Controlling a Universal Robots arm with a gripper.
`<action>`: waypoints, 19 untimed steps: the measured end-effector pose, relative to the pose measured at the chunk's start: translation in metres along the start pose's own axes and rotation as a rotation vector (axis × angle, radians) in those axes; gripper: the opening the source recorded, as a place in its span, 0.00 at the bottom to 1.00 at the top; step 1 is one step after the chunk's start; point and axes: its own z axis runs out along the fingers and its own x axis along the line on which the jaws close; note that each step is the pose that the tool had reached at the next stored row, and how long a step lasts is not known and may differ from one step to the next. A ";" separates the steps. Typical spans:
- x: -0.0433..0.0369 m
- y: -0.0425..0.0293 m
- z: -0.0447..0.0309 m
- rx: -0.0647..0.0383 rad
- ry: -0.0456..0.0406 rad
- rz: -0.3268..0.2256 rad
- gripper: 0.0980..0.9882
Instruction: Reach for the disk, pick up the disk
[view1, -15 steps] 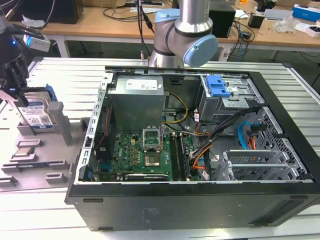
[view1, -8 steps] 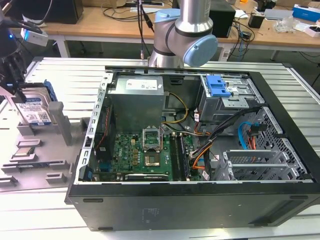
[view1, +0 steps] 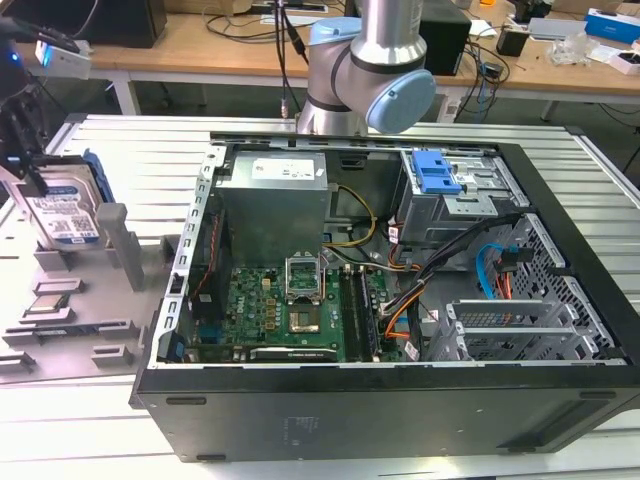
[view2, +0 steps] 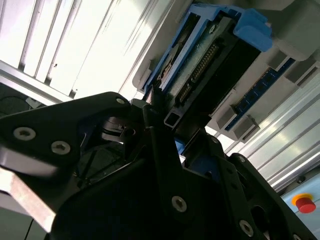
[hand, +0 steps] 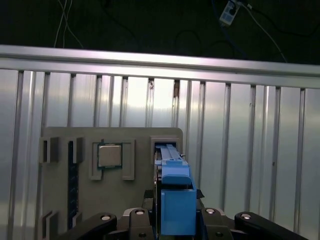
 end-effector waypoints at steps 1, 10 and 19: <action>0.0000 0.0000 -0.0015 0.000 0.0000 0.000 0.30; -0.0002 0.0005 -0.0163 0.000 0.0000 0.000 0.30; -0.0004 0.0010 -0.0362 0.000 0.0000 0.000 0.30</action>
